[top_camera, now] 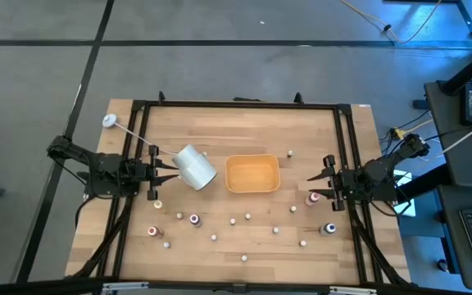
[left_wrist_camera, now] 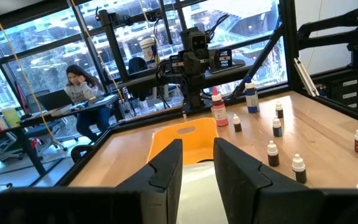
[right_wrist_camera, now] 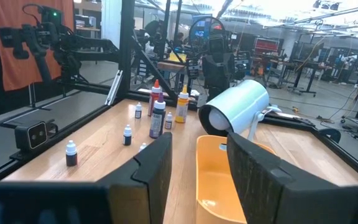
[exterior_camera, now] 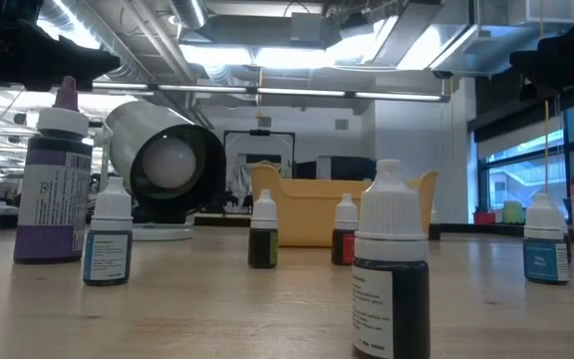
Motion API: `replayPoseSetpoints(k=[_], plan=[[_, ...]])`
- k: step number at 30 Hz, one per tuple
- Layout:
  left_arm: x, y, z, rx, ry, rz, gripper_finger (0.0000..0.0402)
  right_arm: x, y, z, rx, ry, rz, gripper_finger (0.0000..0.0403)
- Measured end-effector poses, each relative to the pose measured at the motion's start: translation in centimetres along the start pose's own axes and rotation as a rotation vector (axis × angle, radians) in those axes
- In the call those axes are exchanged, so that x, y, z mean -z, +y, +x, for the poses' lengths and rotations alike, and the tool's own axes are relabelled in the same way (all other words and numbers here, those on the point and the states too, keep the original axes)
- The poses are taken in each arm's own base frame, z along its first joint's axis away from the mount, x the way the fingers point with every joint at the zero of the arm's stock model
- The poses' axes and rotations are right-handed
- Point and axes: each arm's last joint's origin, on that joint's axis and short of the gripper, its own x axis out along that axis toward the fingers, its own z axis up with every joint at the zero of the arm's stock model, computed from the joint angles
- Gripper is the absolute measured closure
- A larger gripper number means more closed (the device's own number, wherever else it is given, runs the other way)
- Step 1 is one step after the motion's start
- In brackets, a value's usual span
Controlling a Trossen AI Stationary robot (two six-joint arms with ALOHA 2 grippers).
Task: Pick & Place food coloring
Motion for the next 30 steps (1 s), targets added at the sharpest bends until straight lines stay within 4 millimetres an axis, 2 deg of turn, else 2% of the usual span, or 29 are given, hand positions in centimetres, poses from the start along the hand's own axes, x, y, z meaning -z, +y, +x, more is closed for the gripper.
replayPoseSetpoints(k=[4,14,17,24,30], plan=[[0.0,0.0,0.0,0.0,0.0,0.0,0.0313,0.0,0.0,0.0,0.0,0.0,0.01,0.0247],[0.01,0.0,0.0,0.0,0.0,0.0,0.0313,-0.13,-0.02,0.0,0.0,-0.013,0.243,0.0238],[0.0,0.0,0.0,0.0,0.0,0.0,0.0313,-0.18,-0.03,0.0,0.001,-0.018,0.269,0.0208],[0.0,0.0,0.0,0.0,0.0,0.0,0.0313,-0.38,-0.17,-0.01,0.036,-0.039,0.309,0.0101],[0.01,0.0,0.0,0.0,0.0,0.0,0.0313,-0.61,-0.14,-0.02,0.01,-0.059,0.365,0.007]])
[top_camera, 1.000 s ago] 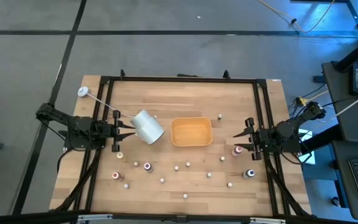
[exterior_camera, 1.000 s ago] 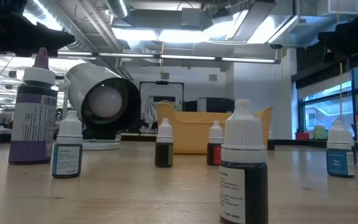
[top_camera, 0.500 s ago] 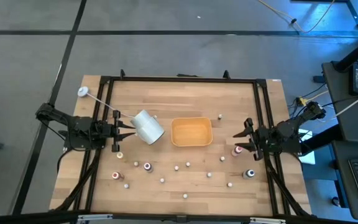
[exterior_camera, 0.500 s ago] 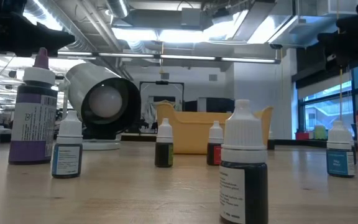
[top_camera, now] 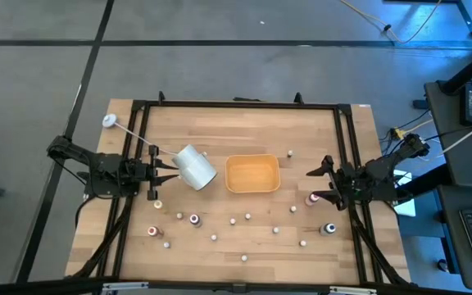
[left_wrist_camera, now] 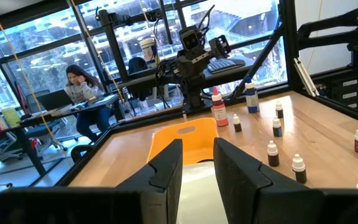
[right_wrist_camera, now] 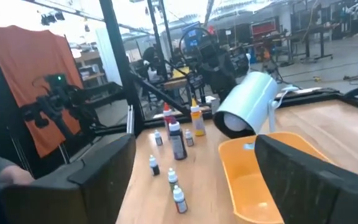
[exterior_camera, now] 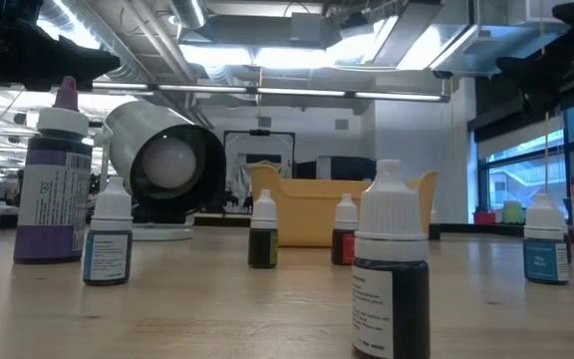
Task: Pick & Place food coloring
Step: Put the top small black food coloring bottle into the yellow bin
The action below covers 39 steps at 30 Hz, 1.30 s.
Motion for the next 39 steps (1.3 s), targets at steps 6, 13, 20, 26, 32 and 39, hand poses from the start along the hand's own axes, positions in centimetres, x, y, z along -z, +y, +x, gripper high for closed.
replayPoseSetpoints(k=[6,13,20,26,32,39], plan=[[0.0,0.0,0.0,0.0,0.0,0.0,0.0313,-3.1,0.4,-0.3,-0.01,-0.071,-0.05,0.0073],[0.0,0.0,0.0,0.0,0.0,0.0,0.0313,-6.5,0.7,0.1,0.201,0.066,-0.164,0.0083],[0.0,0.0,0.0,0.0,0.0,0.0,0.0313,-8.6,1.2,1.7,0.451,0.217,-0.098,0.0091],[0.0,0.0,0.0,0.0,0.0,0.0,0.0313,-8.9,0.7,3.7,0.626,0.389,-0.136,0.0104],[0.0,0.0,0.0,0.0,-0.001,-0.002,0.0313,-9.2,-1.0,5.9,0.683,0.549,-0.06,0.0119],[0.0,0.0,0.0,0.0,-0.001,-0.002,0.0313,-8.8,-5.3,8.0,0.7,0.752,-0.021,0.013]])
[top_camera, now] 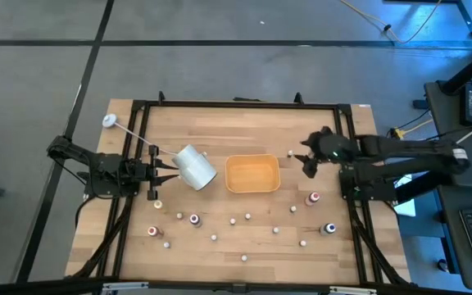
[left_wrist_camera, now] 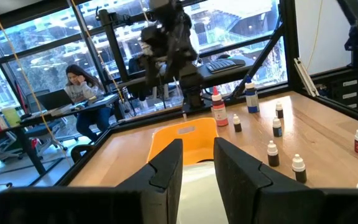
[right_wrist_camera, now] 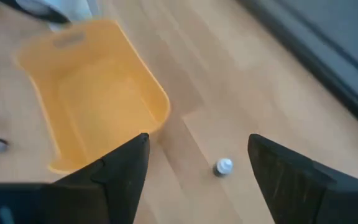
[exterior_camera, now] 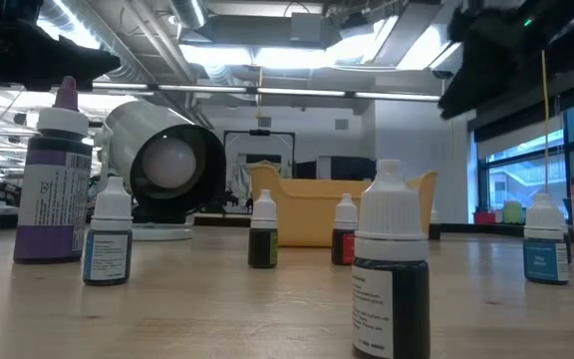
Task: Pick & Place food coloring
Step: Put the top small black food coloring bottle into the yellow bin
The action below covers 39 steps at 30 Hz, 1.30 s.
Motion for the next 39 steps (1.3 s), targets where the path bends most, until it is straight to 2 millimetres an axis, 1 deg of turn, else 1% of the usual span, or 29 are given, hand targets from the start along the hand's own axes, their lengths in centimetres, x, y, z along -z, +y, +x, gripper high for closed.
replayPoseSetpoints(k=[4,8,12,18,24,29,35,37,39], plan=[[0.0,0.0,0.0,-0.001,-0.001,0.0,0.0313,-0.2,-1.5,2.8,-0.029,0.13,0.027,0.0131],[0.0,0.0,0.0,0.0,-0.002,0.0,0.0313,0.3,-2.3,5.3,-0.001,0.245,0.025,0.0131],[0.0,0.0,0.0,-0.001,-0.002,0.0,0.0313,0.8,-2.5,7.2,0.018,0.311,0.007,0.0131],[-0.1,0.0,0.0,-0.002,-0.006,-0.002,0.0313,0.8,-2.4,9.6,0.025,0.326,0.004,0.0131],[-0.1,0.0,0.0,-0.002,-0.006,-0.001,0.0313,1.5,-2.5,11.1,0.089,0.386,-0.029,0.0131],[-0.1,0.0,0.0,-0.004,-0.005,-0.001,0.0313,2.1,-2.4,12.2,0.098,0.438,0.004,0.0131],[-0.1,0.0,0.0,-0.004,-0.005,-0.001,0.0313,2.7,-2.4,13.4,0.105,0.482,0.0,0.0131],[-0.1,0.0,0.0,-0.005,-0.005,-0.001,0.0313,2.8,-2.3,13.7,0.106,0.489,-0.002,0.0138],[-0.1,0.0,0.0,-0.005,-0.005,-0.001,0.0313,3.0,-2.3,13.9,0.107,0.499,-0.005,0.0153]])
